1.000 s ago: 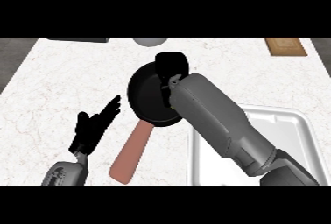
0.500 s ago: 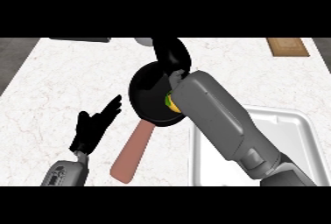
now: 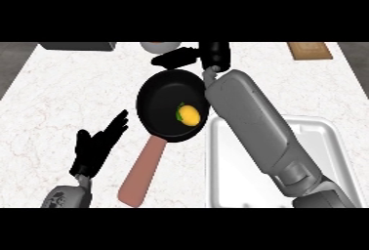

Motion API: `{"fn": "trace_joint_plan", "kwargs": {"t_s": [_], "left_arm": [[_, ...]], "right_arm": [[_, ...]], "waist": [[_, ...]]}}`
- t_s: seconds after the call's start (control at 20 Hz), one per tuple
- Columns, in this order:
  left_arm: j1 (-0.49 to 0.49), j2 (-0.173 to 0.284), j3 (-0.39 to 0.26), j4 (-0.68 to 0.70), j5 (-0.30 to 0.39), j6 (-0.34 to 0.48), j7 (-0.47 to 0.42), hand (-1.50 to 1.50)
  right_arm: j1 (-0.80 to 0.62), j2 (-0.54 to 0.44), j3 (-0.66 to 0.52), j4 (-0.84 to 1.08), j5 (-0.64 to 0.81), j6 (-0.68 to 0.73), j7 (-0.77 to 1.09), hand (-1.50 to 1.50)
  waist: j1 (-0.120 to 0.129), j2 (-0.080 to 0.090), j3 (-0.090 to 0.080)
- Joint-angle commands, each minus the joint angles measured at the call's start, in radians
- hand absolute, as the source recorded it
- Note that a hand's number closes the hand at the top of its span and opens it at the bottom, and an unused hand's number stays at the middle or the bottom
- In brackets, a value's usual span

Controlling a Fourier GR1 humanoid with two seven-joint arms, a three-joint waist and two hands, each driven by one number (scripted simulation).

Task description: Pick the lemon from the tray and place it in the pot

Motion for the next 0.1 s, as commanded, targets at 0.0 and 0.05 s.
{"fn": "trace_joint_plan", "kwargs": {"t_s": [0.0, 0.05], "left_arm": [[0.015, -0.028, -0.011, -0.029, -0.008, 0.029, 0.023, 0.0], [0.006, 0.009, 0.019, -0.003, 0.009, -0.005, -0.002, 0.0]], "right_arm": [[0.05, -0.029, -0.096, -0.047, -0.068, -0.01, -0.11, -1.5], [0.024, -0.043, -0.131, -0.01, -0.088, 0.013, -0.145, -1.5]], "waist": [[-0.021, -0.004, 0.0], [-0.017, -0.001, 0.0]]}}
